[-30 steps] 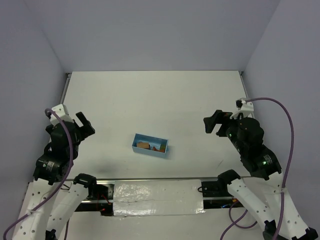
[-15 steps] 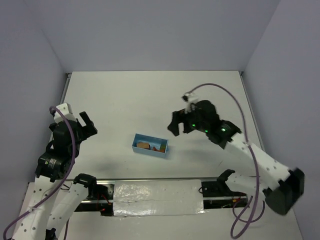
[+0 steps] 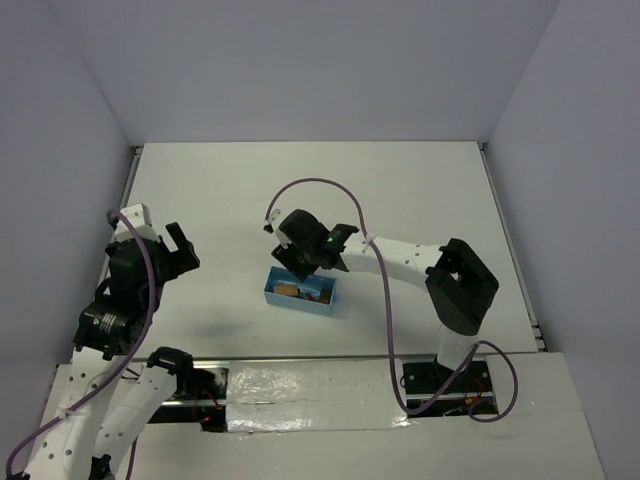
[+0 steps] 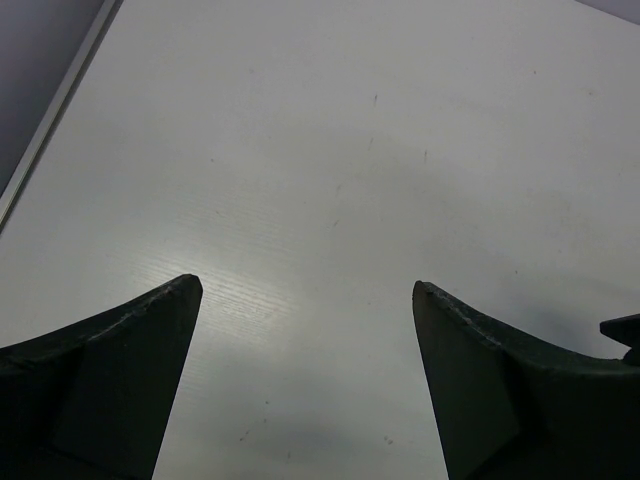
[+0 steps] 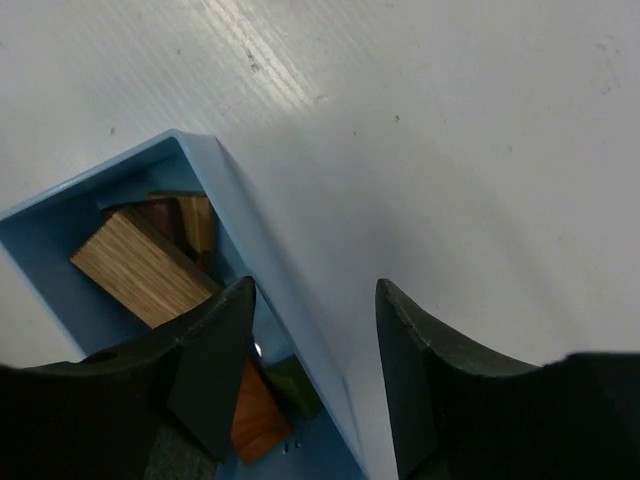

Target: Build the wood block tower

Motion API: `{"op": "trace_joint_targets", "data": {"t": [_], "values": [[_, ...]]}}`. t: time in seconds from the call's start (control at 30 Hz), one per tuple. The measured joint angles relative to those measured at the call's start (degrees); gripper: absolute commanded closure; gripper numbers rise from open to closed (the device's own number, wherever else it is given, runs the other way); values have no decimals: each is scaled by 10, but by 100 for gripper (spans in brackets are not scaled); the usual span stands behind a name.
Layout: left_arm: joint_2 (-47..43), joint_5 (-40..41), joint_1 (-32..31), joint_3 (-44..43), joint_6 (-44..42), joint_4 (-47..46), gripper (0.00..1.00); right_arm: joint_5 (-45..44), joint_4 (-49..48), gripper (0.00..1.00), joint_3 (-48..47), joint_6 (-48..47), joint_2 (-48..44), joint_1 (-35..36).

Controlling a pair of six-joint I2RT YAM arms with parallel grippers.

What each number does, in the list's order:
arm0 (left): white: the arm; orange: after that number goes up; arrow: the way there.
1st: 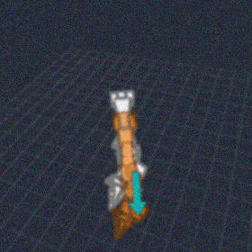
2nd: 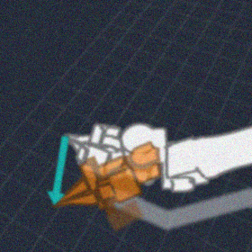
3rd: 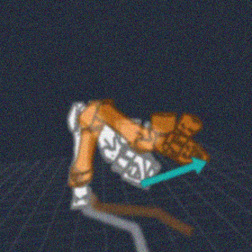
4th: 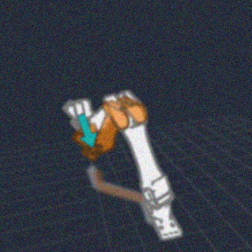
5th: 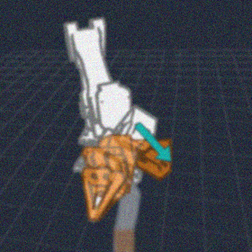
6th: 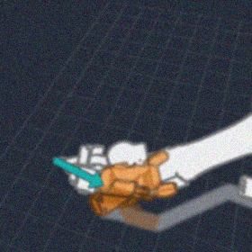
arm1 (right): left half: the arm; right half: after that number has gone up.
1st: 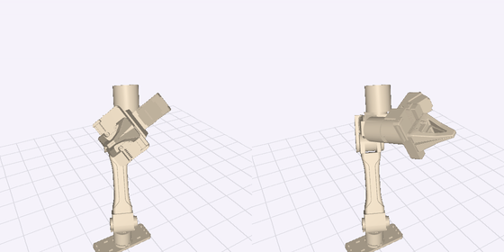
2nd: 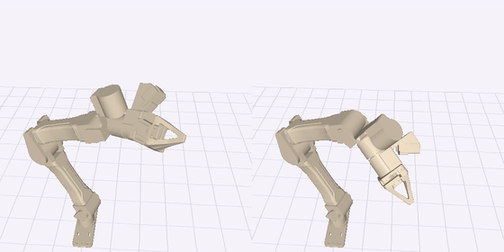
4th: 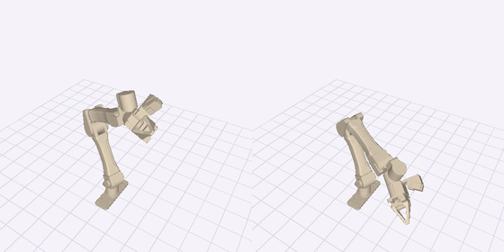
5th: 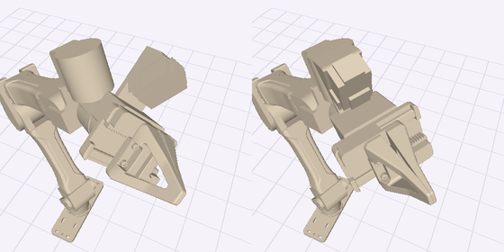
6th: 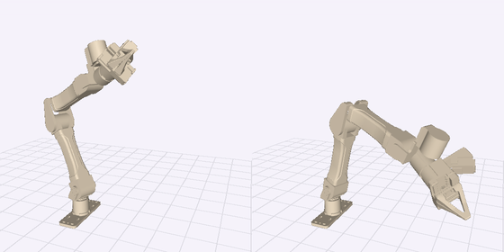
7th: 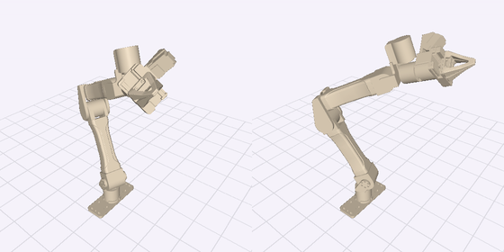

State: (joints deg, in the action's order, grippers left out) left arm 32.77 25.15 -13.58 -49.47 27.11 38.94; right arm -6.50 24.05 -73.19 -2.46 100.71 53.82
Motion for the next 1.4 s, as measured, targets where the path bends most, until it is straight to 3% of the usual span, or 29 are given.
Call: {"op": "trace_joint_targets", "data": {"t": [0.13,0.27,0.3,0.47,0.77,0.97,1.13,1.2,1.23,1.4], "values": [[0,-3,-1,0,0,0,0,19,1,50,-4,-21,20,0],[0,-6,-1,0,0,0,1,33,0,71,-17,-34,38,0],[0,-6,-1,0,0,0,1,36,0,82,-23,-36,46,0],[0,-8,-1,0,0,0,0,33,-10,100,-57,-50,75,0],[7,-3,-1,0,0,0,1,-34,-60,100,-227,-151,204,-24],[6,5,-1,0,0,0,1,-110,-170,100,-339,-317,312,-32],[3,5,-1,0,0,0,0,-148,-274,99,-349,-462,353,-31],[5,5,-1,0,0,0,0,-153,-299,91,-349,-499,362,-29],[6,5,-1,0,0,0,1,-155,-310,81,-349,-513,366,-28],[11,4,-1,0,0,0,1,-150,-322,54,-348,-526,374,-9]]}}
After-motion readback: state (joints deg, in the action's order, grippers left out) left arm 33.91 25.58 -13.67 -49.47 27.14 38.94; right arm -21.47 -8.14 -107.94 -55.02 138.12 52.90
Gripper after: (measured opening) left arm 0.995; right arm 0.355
